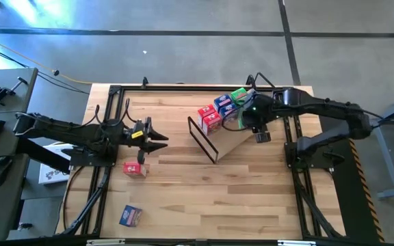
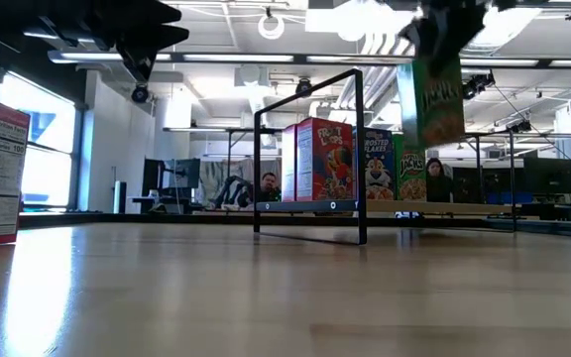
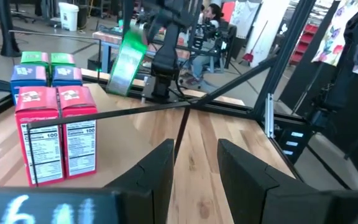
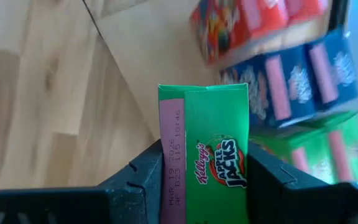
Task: Stack cereal on shelf
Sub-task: Put the green cereal box on the shelf aligned with the other green cereal boxes
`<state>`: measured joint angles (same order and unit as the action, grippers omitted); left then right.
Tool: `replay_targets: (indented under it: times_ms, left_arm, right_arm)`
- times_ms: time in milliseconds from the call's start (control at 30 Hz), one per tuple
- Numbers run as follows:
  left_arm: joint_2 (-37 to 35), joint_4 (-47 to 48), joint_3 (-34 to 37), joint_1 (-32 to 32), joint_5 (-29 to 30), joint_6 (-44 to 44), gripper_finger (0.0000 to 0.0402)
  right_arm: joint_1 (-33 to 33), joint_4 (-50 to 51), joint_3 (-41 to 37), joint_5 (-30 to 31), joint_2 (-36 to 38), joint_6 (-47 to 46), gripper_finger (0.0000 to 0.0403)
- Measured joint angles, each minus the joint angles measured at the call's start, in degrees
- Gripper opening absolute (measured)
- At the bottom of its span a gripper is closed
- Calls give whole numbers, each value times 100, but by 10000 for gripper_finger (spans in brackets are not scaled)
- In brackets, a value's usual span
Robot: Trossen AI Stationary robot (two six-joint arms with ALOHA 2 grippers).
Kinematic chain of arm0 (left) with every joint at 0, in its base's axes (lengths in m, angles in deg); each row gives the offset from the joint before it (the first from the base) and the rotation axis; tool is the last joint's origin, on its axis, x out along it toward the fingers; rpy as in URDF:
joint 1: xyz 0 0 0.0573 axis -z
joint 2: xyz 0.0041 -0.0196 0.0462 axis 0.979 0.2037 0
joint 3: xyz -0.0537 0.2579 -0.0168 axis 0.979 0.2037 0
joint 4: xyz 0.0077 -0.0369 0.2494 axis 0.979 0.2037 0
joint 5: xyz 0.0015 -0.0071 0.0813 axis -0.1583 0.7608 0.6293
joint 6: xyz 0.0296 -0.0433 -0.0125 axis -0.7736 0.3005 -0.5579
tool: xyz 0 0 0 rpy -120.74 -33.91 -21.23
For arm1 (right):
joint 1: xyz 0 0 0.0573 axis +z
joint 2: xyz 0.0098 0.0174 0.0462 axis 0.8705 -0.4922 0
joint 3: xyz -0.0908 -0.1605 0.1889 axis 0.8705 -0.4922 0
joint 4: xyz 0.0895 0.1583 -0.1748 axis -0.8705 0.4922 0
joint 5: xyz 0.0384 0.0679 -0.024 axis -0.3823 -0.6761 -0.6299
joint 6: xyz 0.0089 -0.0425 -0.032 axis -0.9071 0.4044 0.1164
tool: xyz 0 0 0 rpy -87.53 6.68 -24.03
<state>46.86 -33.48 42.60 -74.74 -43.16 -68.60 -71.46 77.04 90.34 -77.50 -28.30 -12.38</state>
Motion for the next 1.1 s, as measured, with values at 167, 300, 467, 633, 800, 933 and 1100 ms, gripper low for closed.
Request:
replay_targets:
  times_ms: [167,300,467,633,800,933,1100]
  left_arm:
    - [0,20,0,-101,-36,59,117]
    - [0,34,0,-173,-42,196,117]
    - [0,31,0,-173,-38,302,117]
    - [0,33,0,-173,-38,374,117]
    - [0,32,0,-173,-36,437,117]
    - [0,31,0,-173,-31,493,117]
    - [0,28,0,-173,-31,493,117]
  right_arm:
    - [-605,-589,-976,-291,346,414,146]
    - [-939,-912,-1369,-616,376,606,146]
    - [-1220,-1211,-1649,-552,344,734,146]
    - [-1354,-1305,-1760,-523,326,452,153]
    - [-1349,-1355,-1760,-349,306,397,186]
    - [-1352,-1351,-1758,-86,306,382,222]
    - [-1348,-1447,-1755,84,307,398,249]
